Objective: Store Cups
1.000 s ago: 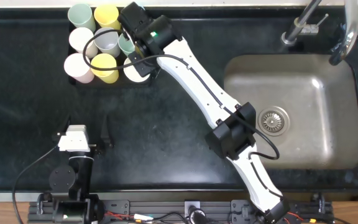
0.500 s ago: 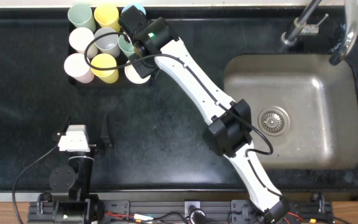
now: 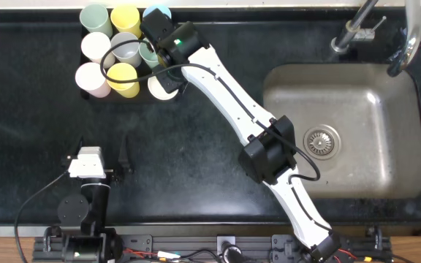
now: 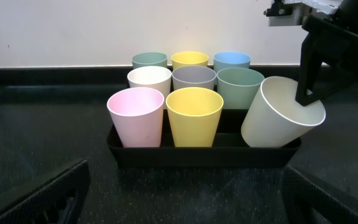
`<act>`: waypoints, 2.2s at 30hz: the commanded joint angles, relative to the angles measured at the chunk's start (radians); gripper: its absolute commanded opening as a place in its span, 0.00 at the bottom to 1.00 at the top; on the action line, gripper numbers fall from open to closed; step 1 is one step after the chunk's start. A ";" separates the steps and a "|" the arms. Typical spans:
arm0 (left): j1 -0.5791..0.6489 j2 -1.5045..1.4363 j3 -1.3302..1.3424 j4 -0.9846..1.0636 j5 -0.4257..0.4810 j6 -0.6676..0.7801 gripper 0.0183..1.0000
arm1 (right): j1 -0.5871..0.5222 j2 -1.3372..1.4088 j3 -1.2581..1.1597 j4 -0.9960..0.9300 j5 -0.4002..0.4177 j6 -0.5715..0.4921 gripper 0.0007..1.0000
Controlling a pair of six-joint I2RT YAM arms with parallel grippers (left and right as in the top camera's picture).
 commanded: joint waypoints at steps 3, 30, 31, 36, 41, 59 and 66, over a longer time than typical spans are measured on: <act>0.000 -0.007 -0.001 -0.005 -0.001 -0.007 1.00 | -0.006 0.003 -0.023 0.010 -0.011 0.007 0.04; 0.000 -0.007 -0.001 -0.005 -0.001 -0.007 1.00 | -0.011 -0.014 -0.050 0.070 0.004 0.006 1.00; 0.000 -0.007 -0.001 -0.005 -0.001 -0.007 1.00 | -0.013 -0.023 -0.044 0.073 0.004 0.006 1.00; 0.000 -0.007 -0.001 -0.005 -0.001 -0.007 1.00 | -0.047 -0.098 0.003 0.074 0.005 0.007 1.00; 0.000 -0.007 -0.001 -0.005 -0.001 -0.007 1.00 | -0.108 -0.211 0.004 0.059 0.004 0.008 1.00; 0.000 -0.007 -0.001 -0.005 -0.001 -0.007 1.00 | -0.405 -0.562 -0.170 -0.265 0.019 0.085 1.00; 0.000 -0.007 -0.001 -0.005 -0.001 -0.007 1.00 | -0.507 -0.929 -0.751 -0.131 0.021 0.083 1.00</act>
